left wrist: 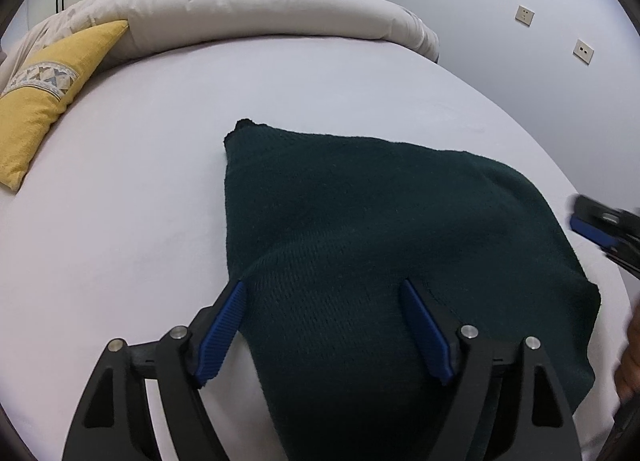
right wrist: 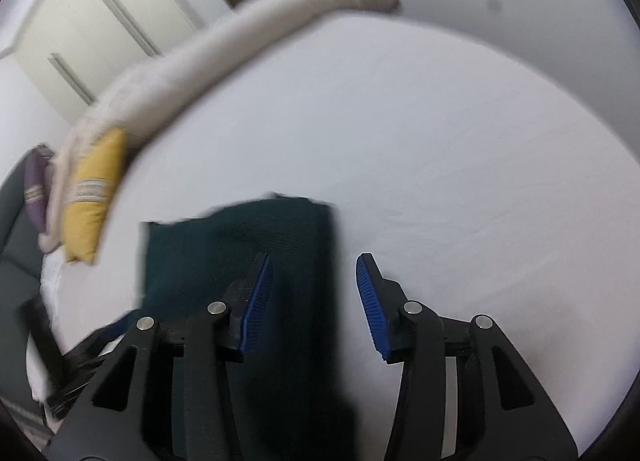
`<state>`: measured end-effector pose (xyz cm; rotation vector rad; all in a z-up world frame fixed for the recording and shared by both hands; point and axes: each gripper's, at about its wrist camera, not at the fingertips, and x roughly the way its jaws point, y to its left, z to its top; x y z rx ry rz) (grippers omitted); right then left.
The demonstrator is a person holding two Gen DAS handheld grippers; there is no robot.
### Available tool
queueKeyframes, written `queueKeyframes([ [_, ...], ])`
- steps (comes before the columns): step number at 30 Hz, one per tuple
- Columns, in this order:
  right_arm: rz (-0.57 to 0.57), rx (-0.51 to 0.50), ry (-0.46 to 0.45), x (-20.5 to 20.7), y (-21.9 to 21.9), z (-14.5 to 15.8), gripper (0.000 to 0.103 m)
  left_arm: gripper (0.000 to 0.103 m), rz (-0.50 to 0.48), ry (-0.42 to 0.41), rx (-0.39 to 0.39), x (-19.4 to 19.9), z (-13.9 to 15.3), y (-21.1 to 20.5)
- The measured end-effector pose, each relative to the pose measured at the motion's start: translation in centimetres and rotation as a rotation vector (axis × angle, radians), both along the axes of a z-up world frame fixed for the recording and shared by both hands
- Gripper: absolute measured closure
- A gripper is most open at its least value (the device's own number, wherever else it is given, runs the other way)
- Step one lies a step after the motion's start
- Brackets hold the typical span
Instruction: Fold small clothes
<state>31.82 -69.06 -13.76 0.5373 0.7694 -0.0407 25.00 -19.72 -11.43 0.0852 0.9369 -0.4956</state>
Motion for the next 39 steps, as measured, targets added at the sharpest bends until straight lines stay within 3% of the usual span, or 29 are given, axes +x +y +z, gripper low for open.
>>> queueKeyframes([
  [3,0.151,0.107,-0.014,-1.1,2.0,-0.5,0.061,0.021,0.008,0.002,-0.011,0.1,-0.2,0.1],
  [5,0.178,0.136,0.073,-0.1,2.5,-3.1,0.063,0.021,0.007,0.003,-0.008,-0.1,-0.2,0.3],
  [9,0.122,0.221,0.064,-1.2,-0.5,-5.8,0.094,0.021,0.006,0.038,-0.038,0.4,0.0,0.7],
  [11,0.096,0.204,0.060,-2.3,-1.0,-5.3,0.094,0.024,0.024,0.050,-0.064,0.0,0.5,1.6],
  [13,0.045,0.073,0.085,-3.3,-0.5,-3.8,0.083,0.034,0.058,0.027,-0.073,-1.0,1.7,2.4],
  [14,0.034,0.046,0.088,-3.7,-0.3,-3.1,0.083,0.039,0.075,0.013,-0.089,-1.7,2.4,2.8],
  [17,0.130,0.142,0.025,-4.9,1.2,-0.7,0.082,0.039,0.088,-0.008,-0.169,-3.9,4.5,3.9],
  [18,0.194,0.173,0.006,-5.0,2.5,-0.2,0.077,0.039,0.062,-0.013,-0.186,-5.2,5.0,3.6],
  [21,0.319,0.270,-0.006,-5.0,4.5,-0.8,0.047,0.039,-0.019,0.002,-0.177,-8.1,4.5,2.6],
  [22,0.337,0.286,0.013,-5.0,4.7,-1.5,0.043,0.040,-0.032,0.012,-0.141,-8.5,3.5,2.0],
  [25,0.281,0.282,0.149,-5.1,4.0,-5.5,0.047,0.040,-0.038,0.037,-0.067,-8.3,0.8,1.0],
  [28,0.260,0.316,0.112,-7.1,1.6,-6.6,0.059,0.039,-0.062,-0.001,-0.018,-9.1,0.6,0.9],
  [32,0.230,0.307,0.114,-9.3,-0.9,-6.1,0.063,0.039,-0.043,0.025,-0.028,-9.3,0.5,2.0],
  [34,0.191,0.226,0.106,-10.6,-1.9,-4.3,0.051,0.039,-0.024,0.037,-0.072,-9.8,1.5,3.8],
  [35,0.174,0.203,0.087,-11.0,-2.6,-3.5,0.050,0.039,-0.005,0.016,-0.099,-9.9,2.2,4.7],
  [37,0.159,0.230,0.040,-11.5,-4.7,-1.6,0.046,0.031,0.041,-0.006,-0.144,-9.0,3.2,6.4],
  [39,0.116,0.229,0.028,-10.4,-5.8,-0.9,0.030,0.028,0.076,0.026,-0.200,-7.3,3.3,7.5],
])
